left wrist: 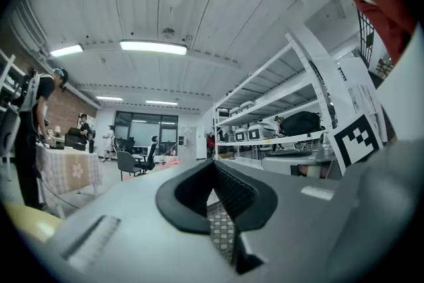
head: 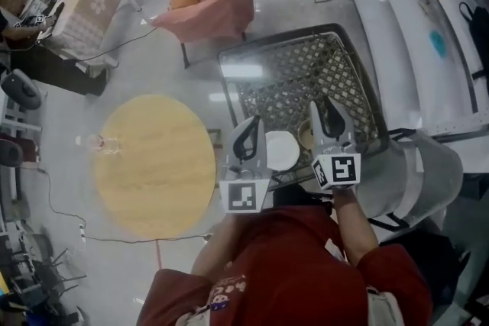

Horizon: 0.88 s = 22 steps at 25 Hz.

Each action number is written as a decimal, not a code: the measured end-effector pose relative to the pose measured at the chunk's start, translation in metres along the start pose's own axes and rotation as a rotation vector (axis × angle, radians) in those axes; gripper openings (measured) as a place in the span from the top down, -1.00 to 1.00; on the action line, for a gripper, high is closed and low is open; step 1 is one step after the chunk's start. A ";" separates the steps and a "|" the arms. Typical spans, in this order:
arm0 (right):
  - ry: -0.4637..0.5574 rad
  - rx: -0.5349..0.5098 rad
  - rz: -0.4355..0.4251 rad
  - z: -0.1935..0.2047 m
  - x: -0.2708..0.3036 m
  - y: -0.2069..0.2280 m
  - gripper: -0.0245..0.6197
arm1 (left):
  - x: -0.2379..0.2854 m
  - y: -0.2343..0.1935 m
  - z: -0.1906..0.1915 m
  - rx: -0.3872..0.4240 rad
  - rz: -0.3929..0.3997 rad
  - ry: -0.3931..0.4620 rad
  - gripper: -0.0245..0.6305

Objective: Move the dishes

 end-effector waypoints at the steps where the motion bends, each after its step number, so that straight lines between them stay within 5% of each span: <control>1: 0.006 -0.014 -0.021 -0.004 0.003 -0.009 0.65 | -0.005 -0.007 -0.001 -0.003 -0.019 0.001 0.91; 22: 0.070 -0.121 -0.521 -0.048 0.072 -0.232 0.65 | -0.144 -0.162 0.012 -0.042 -0.479 0.016 0.91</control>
Point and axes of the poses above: the fingertips, and each gripper's own axes: x forward along the fingers, y to its right, z out of its underside, the point moved 7 cm from there along -x, backward along the fingers, and after that the axes turned 14 degrees about -y, right-handed, at the moved point
